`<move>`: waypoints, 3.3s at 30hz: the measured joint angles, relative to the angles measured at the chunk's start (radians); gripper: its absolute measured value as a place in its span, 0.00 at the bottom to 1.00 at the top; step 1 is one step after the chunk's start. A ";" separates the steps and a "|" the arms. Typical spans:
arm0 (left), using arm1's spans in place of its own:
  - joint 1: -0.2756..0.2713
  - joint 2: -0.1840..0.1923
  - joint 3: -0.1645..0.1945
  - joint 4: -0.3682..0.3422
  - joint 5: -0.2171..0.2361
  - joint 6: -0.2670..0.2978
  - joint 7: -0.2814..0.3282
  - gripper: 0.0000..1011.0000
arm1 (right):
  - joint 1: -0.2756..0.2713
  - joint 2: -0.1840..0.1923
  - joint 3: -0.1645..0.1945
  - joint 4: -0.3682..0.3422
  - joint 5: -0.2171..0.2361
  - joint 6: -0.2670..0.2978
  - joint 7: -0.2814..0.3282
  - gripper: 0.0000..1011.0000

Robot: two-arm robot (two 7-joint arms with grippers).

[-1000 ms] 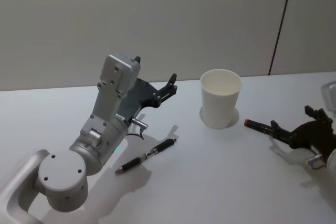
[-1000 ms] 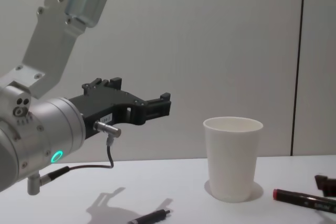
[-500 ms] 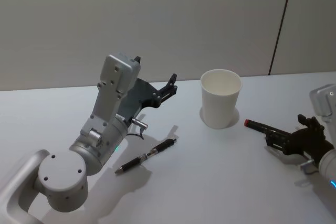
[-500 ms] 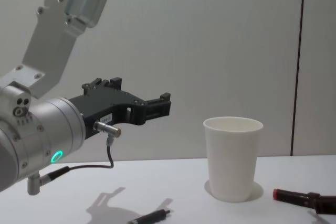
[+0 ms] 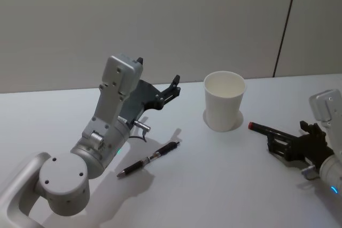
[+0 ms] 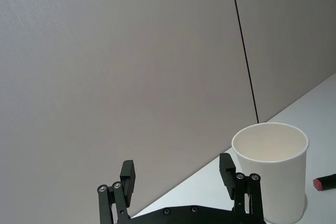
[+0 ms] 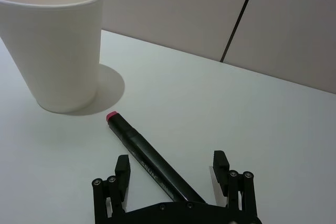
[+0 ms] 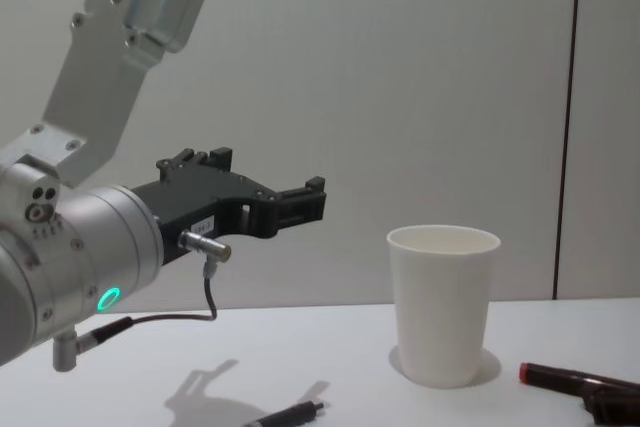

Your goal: Place the pen into the pen holder.

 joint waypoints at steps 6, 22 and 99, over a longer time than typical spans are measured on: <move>0.000 0.000 0.000 0.000 0.000 0.000 0.000 0.99 | 0.004 -0.007 -0.002 0.010 -0.004 0.000 -0.001 0.99; 0.000 0.000 0.000 0.000 0.000 0.000 0.000 0.99 | 0.007 -0.014 -0.009 0.023 -0.008 0.000 0.001 0.66; 0.000 0.000 0.000 0.000 0.000 0.000 0.000 0.99 | 0.022 -0.030 0.027 -0.001 0.055 -0.434 -0.024 0.18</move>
